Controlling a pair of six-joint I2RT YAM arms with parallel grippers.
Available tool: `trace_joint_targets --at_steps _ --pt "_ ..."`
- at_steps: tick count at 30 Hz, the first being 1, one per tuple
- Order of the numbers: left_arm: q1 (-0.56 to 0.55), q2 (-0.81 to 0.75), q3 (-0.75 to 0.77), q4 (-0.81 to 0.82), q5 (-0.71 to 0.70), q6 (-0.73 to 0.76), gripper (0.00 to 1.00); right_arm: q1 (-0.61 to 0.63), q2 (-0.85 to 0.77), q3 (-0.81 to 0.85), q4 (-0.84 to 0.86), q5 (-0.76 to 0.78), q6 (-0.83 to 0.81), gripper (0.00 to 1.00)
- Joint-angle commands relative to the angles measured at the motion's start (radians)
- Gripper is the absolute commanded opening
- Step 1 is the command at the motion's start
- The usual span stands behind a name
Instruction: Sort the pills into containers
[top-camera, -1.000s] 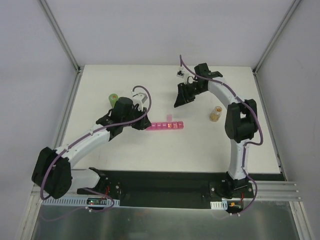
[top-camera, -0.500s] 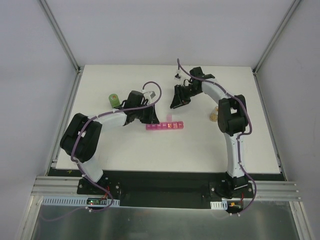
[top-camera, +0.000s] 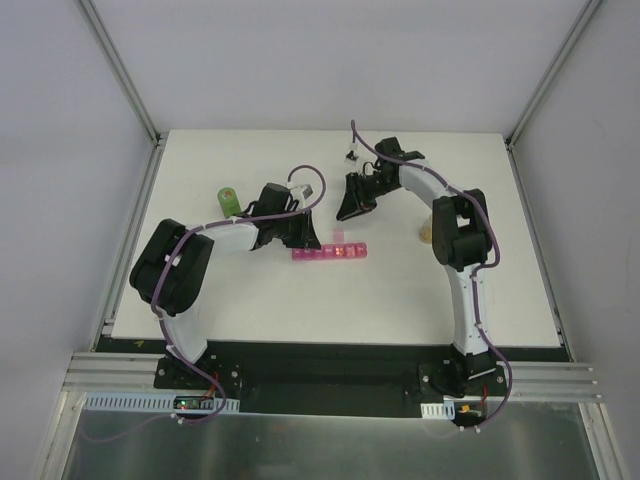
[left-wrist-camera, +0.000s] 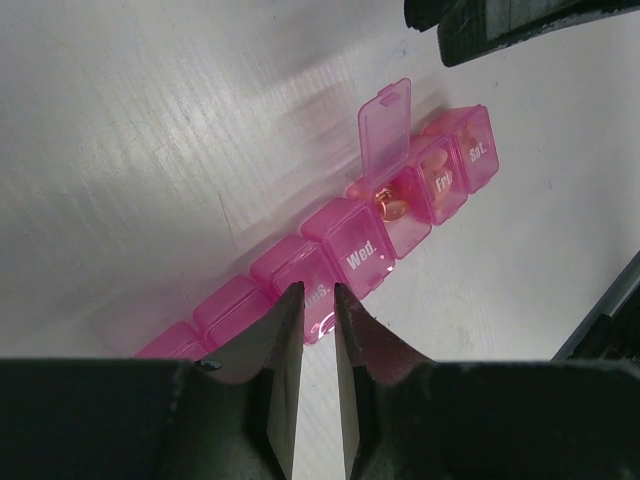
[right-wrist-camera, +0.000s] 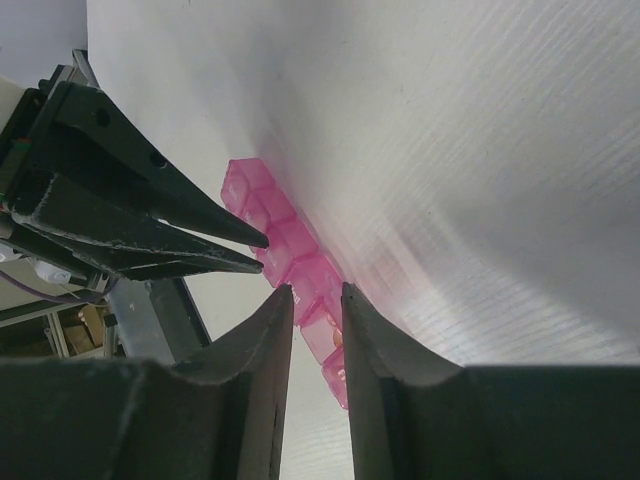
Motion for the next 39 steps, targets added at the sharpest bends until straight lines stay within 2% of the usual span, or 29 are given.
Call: trace_joint_targets --at_steps 1,5,11,18,26,39 --pt "0.01 0.018 -0.001 0.032 0.006 -0.004 0.17 0.017 0.011 0.018 0.007 -0.035 0.024 0.28" --pt "0.011 0.028 -0.002 0.032 0.002 -0.006 0.17 0.02 0.017 0.016 0.0 -0.016 0.016 0.29" --pt "0.014 0.036 -0.004 0.034 0.0 -0.007 0.17 0.02 0.018 0.01 -0.001 0.017 0.008 0.39" --pt "0.017 0.038 -0.01 0.032 -0.001 -0.012 0.16 0.024 0.008 -0.01 -0.018 0.026 -0.013 0.39" --pt "0.017 0.042 -0.019 0.032 -0.001 -0.015 0.16 0.03 0.001 -0.025 -0.021 0.028 -0.016 0.36" --pt "0.022 0.067 -0.022 0.031 -0.018 -0.02 0.15 0.036 -0.042 -0.056 -0.053 0.008 -0.048 0.25"
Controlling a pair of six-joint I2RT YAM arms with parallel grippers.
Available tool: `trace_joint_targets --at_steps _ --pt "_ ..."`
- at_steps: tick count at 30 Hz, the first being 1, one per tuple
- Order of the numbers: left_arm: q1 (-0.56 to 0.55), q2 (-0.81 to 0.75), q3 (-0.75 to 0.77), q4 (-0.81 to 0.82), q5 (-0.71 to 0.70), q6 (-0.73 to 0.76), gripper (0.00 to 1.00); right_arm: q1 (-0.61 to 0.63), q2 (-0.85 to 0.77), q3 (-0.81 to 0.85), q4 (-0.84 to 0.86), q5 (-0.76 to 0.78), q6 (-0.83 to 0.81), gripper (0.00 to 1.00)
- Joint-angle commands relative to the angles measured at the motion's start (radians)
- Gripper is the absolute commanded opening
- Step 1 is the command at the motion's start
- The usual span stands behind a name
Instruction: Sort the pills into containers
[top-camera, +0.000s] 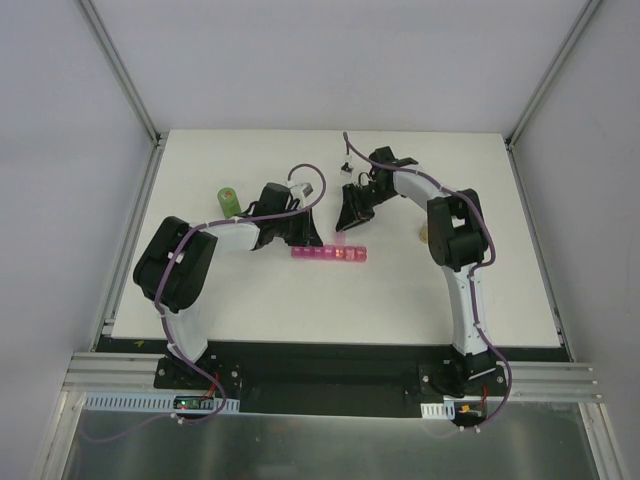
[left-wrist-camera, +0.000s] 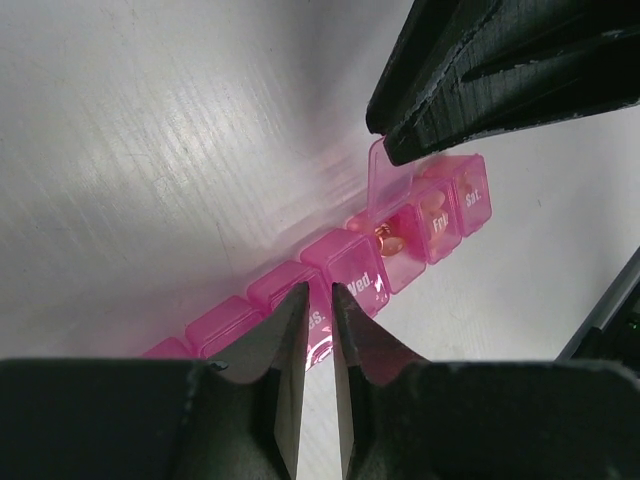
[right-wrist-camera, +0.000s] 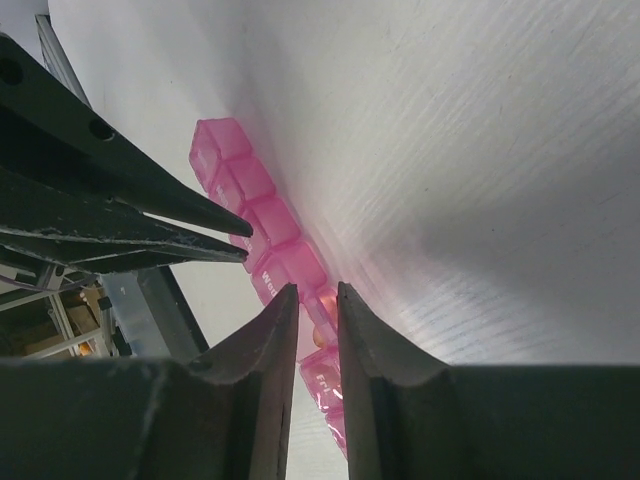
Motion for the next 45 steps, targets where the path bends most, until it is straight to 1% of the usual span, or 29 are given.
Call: trace_joint_targets --at_steps 1,8,17,19,23,24,27,29,32,33,38,45 --pt "0.015 0.035 -0.021 -0.037 -0.029 -0.003 0.14 0.006 -0.064 -0.016 -0.036 -0.022 -0.024 0.24" --pt "0.021 0.049 -0.021 -0.046 -0.041 -0.005 0.13 0.006 -0.104 -0.051 -0.033 -0.028 -0.042 0.19" --pt "0.021 0.051 -0.028 -0.049 -0.049 -0.006 0.13 0.014 -0.151 -0.072 -0.038 0.003 -0.084 0.14" --pt "0.023 0.046 -0.025 -0.049 -0.046 -0.008 0.14 0.018 -0.156 -0.072 -0.047 0.021 -0.095 0.12" --pt "0.024 0.031 -0.009 -0.049 -0.036 -0.011 0.16 0.031 -0.162 -0.066 -0.077 0.082 -0.176 0.09" --pt "0.026 0.026 -0.002 -0.053 -0.038 -0.011 0.16 0.037 -0.173 -0.071 -0.079 0.111 -0.191 0.09" --pt "0.026 0.029 0.008 -0.063 -0.039 -0.012 0.16 0.041 -0.194 -0.088 -0.081 0.128 -0.219 0.09" --pt "0.024 0.032 0.01 -0.063 -0.039 -0.014 0.16 0.041 -0.205 -0.092 -0.079 0.124 -0.222 0.1" --pt "0.026 0.042 0.005 -0.063 -0.038 -0.019 0.16 0.041 -0.213 -0.091 -0.081 0.107 -0.222 0.14" --pt "0.026 0.043 0.005 -0.063 -0.038 -0.019 0.16 0.043 -0.211 -0.092 -0.082 0.102 -0.222 0.16" --pt "0.026 0.037 0.001 -0.061 -0.039 -0.019 0.16 0.046 -0.217 -0.092 -0.097 0.089 -0.222 0.21" --pt "0.024 0.037 0.004 -0.061 -0.042 -0.025 0.16 0.058 -0.236 -0.115 -0.113 0.078 -0.237 0.22"
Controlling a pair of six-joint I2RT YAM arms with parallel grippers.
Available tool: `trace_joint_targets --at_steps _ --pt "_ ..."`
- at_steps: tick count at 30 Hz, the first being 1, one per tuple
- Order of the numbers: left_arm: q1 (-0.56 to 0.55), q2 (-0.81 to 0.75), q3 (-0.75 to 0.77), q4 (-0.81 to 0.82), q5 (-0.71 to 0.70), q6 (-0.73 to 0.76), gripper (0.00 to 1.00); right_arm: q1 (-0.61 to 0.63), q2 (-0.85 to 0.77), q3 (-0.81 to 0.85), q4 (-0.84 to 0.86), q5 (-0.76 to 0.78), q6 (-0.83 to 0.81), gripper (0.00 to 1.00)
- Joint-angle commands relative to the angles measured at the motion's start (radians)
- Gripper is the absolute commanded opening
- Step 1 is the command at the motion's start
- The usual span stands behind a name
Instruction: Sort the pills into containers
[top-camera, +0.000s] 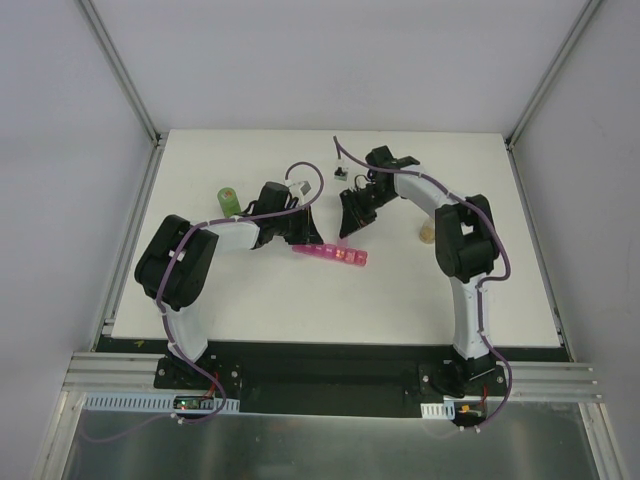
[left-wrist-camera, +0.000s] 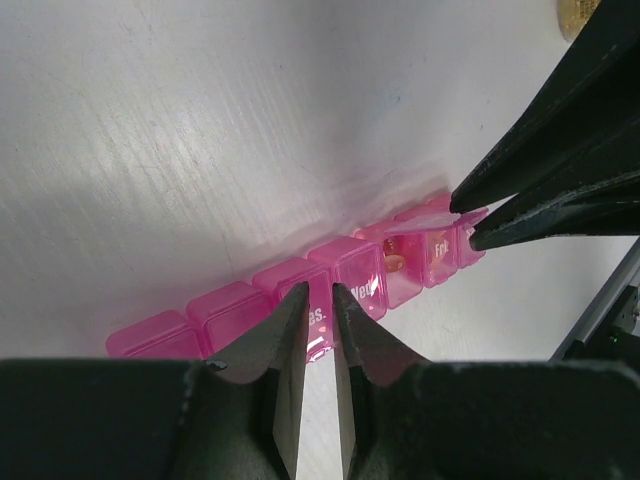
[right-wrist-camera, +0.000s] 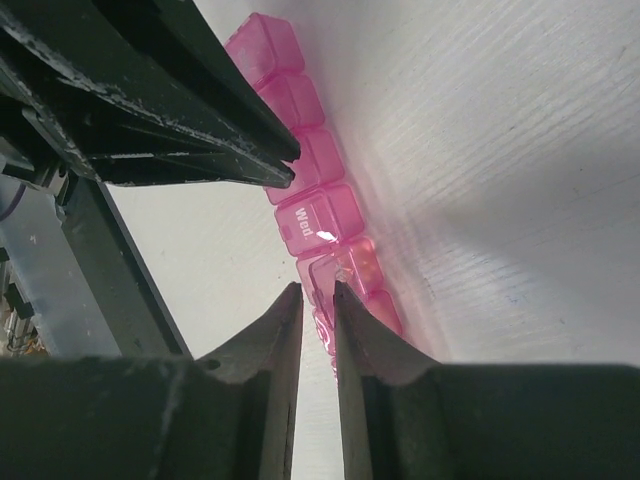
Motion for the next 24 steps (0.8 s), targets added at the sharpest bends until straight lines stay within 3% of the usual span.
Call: trace_joint_targets --at_steps 1,24 --pt "0.013 0.022 -0.002 -0.082 -0.041 0.01 0.16 0.011 -0.083 -0.016 -0.039 -0.027 -0.029 0.22" --pt "0.013 0.014 -0.018 -0.078 -0.046 0.008 0.15 0.068 -0.043 -0.047 -0.071 0.017 -0.032 0.21"
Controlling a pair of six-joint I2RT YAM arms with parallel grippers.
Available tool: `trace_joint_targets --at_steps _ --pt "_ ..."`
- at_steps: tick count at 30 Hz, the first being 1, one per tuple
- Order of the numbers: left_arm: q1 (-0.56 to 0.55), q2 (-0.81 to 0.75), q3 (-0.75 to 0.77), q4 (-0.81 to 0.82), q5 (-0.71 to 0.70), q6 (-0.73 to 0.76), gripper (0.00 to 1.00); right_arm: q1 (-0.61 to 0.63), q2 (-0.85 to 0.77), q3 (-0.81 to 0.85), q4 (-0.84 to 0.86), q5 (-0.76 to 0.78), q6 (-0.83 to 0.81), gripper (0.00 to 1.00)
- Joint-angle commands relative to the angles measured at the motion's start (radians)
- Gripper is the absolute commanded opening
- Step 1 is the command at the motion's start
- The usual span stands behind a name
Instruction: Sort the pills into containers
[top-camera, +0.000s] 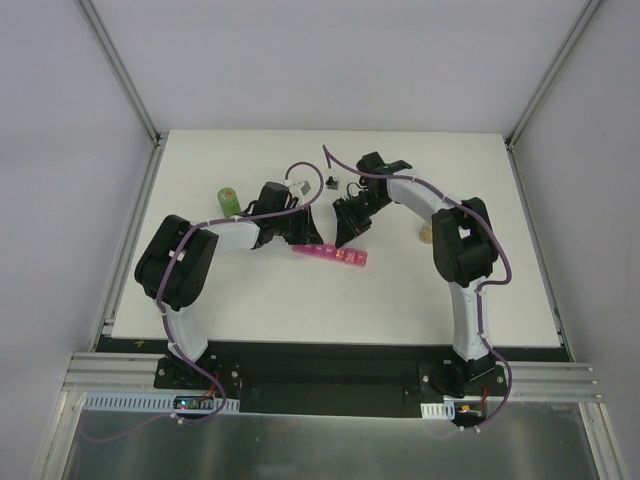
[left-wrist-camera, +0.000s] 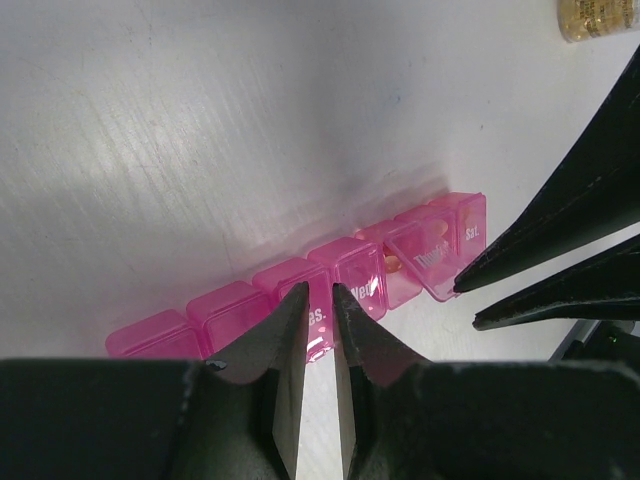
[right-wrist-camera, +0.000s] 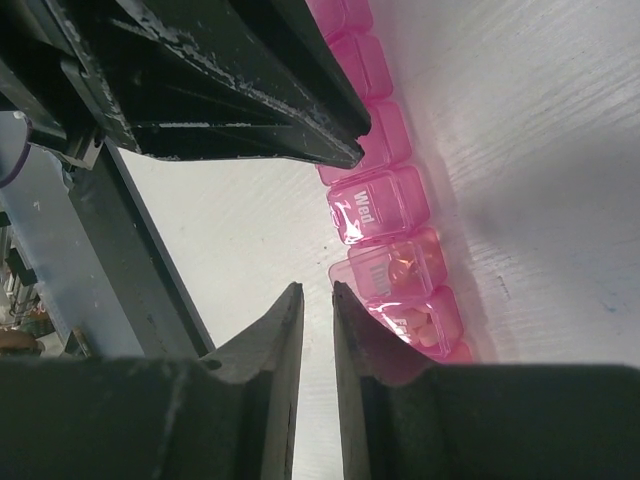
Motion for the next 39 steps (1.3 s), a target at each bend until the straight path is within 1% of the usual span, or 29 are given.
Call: trace_joint_targets --at_steps 1,7,13,15,19,20,28,30,33,34,36,37,39 --pt "0.013 0.014 -0.016 -0.079 -0.043 0.01 0.16 0.01 0.001 -0.003 -0.026 0.019 -0.004 0.2" --pt "0.013 0.013 -0.016 -0.079 -0.046 0.01 0.15 0.021 0.03 -0.011 -0.035 0.065 -0.006 0.14" --pt "0.013 0.011 -0.018 -0.079 -0.043 0.01 0.15 0.027 0.046 -0.017 -0.034 0.106 0.005 0.09" --pt "0.013 0.01 -0.019 -0.079 -0.043 0.01 0.16 0.03 0.049 -0.026 -0.026 0.135 0.011 0.06" --pt "0.013 0.005 -0.022 -0.077 -0.044 0.01 0.15 0.039 0.047 -0.063 0.017 0.201 0.039 0.03" --pt "0.013 0.005 -0.022 -0.077 -0.044 0.01 0.16 0.046 0.047 -0.071 0.025 0.242 0.052 0.01" --pt "0.013 -0.001 -0.028 -0.074 -0.044 0.008 0.15 0.073 0.027 -0.135 0.101 0.419 0.105 0.01" --pt "0.014 -0.001 -0.03 -0.073 -0.044 0.008 0.15 0.073 0.018 -0.143 0.12 0.437 0.117 0.01" --pt "0.016 -0.001 -0.031 -0.069 -0.04 0.007 0.15 0.067 0.006 -0.125 0.117 0.389 0.109 0.01" --pt "0.014 -0.003 -0.031 -0.066 -0.038 0.007 0.15 0.064 -0.006 -0.117 0.112 0.326 0.102 0.01" --pt "0.014 -0.004 -0.03 -0.066 -0.038 0.005 0.16 0.053 -0.017 -0.079 0.078 0.249 0.08 0.01" --pt "0.016 -0.006 -0.028 -0.066 -0.037 0.005 0.15 0.046 -0.022 -0.066 0.056 0.145 0.033 0.01" --pt "0.016 -0.007 -0.028 -0.066 -0.037 0.005 0.15 0.04 -0.039 -0.042 -0.006 0.056 -0.012 0.01"
